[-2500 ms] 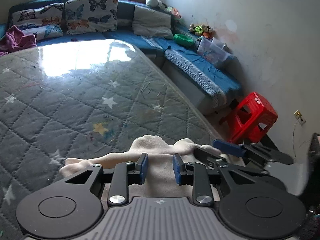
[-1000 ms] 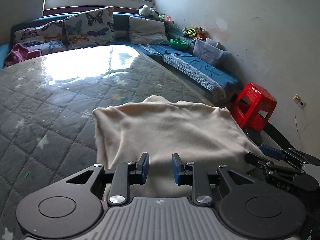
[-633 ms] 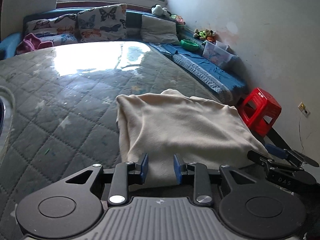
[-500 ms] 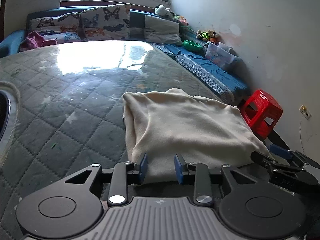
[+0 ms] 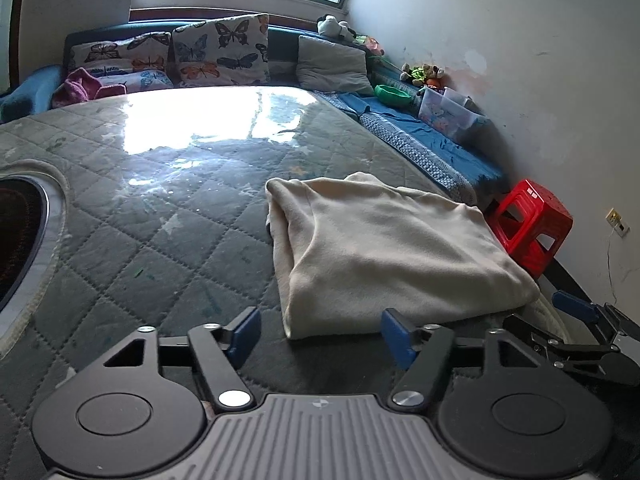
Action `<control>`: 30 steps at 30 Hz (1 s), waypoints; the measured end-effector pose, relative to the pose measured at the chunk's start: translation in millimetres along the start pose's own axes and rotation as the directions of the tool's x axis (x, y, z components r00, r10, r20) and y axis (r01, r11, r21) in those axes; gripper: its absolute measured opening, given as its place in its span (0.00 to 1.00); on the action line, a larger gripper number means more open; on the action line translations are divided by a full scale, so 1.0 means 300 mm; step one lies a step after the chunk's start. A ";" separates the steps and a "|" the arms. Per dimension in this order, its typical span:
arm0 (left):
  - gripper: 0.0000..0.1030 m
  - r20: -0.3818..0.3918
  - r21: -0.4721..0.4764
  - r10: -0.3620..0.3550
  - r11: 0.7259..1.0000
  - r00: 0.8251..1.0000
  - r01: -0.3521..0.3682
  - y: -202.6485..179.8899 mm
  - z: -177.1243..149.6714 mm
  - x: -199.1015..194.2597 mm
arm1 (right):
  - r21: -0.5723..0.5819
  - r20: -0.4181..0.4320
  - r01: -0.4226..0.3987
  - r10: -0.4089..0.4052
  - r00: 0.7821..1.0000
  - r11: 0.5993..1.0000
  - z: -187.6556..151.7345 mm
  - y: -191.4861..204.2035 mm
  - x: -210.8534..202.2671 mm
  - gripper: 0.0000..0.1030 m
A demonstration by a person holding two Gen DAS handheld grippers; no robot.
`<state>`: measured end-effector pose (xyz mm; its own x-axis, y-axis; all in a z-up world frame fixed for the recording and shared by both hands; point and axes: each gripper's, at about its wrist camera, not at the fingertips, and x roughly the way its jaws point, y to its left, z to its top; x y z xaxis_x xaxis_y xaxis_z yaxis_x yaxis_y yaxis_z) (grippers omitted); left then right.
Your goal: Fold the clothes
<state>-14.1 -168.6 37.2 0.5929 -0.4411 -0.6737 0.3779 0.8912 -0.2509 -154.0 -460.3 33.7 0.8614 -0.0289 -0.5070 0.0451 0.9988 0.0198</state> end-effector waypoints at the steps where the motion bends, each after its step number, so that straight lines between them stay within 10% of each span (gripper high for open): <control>1: 0.75 0.002 0.000 0.004 1.000 1.000 -0.004 0.001 -0.005 -0.005 | 0.008 -0.001 -0.005 0.005 1.000 1.000 -0.002 0.005 -0.003 1.00; 10: 0.98 0.029 0.018 0.021 1.000 0.999 -0.022 0.009 -0.037 -0.045 | 0.037 -0.014 -0.040 0.041 0.999 0.998 -0.015 0.054 -0.023 1.00; 30: 1.00 0.013 0.013 0.057 0.998 0.998 -0.057 0.042 -0.085 -0.082 | 0.013 -0.054 -0.071 0.071 0.996 0.997 -0.026 0.153 -0.023 1.00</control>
<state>-42.2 -143.9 32.8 0.6225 -0.3914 -0.6777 0.3530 0.9133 -0.2032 -161.9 -413.9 31.4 0.8338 0.0446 -0.5503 -0.0091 0.9977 0.0670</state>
